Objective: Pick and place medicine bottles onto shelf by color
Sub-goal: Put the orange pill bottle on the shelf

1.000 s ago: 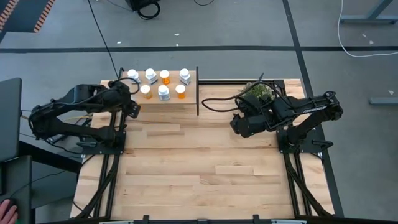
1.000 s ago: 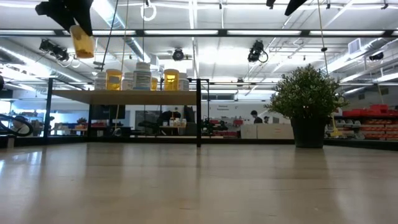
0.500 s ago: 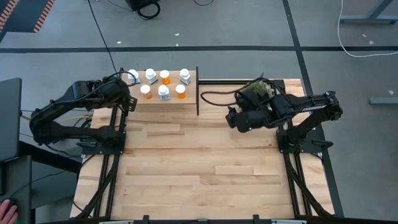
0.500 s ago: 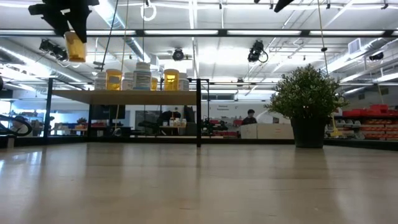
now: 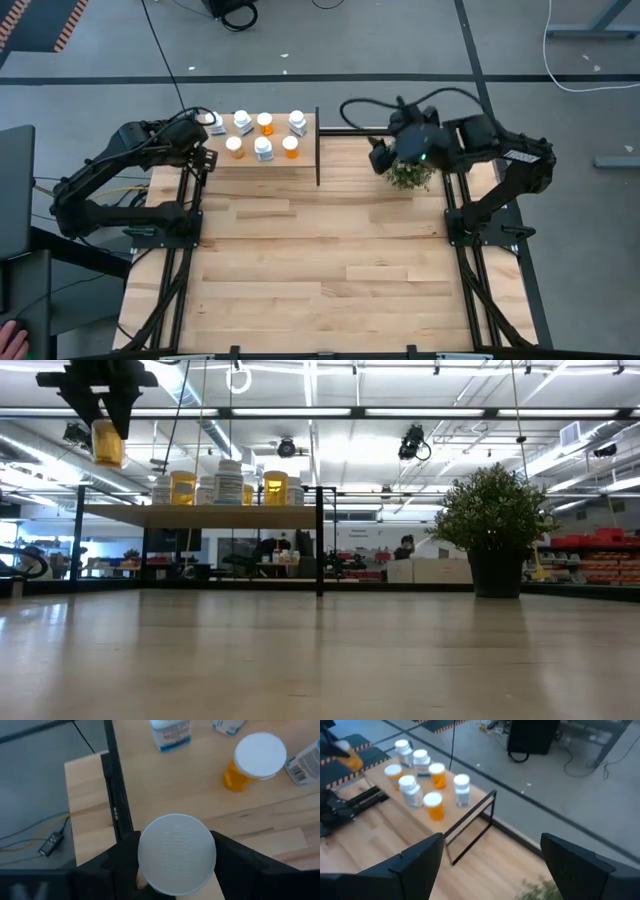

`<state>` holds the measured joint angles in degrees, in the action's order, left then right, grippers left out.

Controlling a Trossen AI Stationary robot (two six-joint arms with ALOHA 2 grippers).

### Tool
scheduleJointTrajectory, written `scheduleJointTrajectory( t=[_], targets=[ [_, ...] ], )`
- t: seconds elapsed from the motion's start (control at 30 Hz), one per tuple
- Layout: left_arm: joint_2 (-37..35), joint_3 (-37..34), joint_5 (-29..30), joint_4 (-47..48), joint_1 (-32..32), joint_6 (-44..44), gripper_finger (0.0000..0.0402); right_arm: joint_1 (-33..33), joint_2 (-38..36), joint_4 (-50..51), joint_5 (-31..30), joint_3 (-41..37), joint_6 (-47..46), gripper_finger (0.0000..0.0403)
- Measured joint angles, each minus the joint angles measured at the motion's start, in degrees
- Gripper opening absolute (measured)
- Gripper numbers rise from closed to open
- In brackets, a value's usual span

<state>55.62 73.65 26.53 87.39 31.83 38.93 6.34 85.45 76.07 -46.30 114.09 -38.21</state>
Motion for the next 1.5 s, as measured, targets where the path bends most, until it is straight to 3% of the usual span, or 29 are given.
scheduleJointTrajectory(
  t=[0.17,0.4,0.7,1.07,1.5],
  targets=[
    [2.8,0.0,-4.3,-0.5,2.9,-0.7,0.0223,-3.6,0.0,0.0,0.1,3.4,7.1,0.0342],
    [5.7,0.0,-7.0,-3.7,6.2,-1.9,0.0227,-7.9,0.0,0.2,3.9,3.9,15.8,0.0342],
    [9.0,0.0,-8.8,-6.3,12.7,-5.0,0.0224,-9.7,0.0,0.0,3.3,3.9,22.7,0.0342],
    [9.3,0.0,-8.6,-11.4,17.1,-6.2,0.0225,-10.1,0.0,0.0,3.3,3.9,23.4,0.0342],
    [13.9,0.0,-8.7,-11.8,15.8,-4.1,0.0225,-10.1,0.0,0.2,3.3,3.9,22.6,0.0342]
  ],
)
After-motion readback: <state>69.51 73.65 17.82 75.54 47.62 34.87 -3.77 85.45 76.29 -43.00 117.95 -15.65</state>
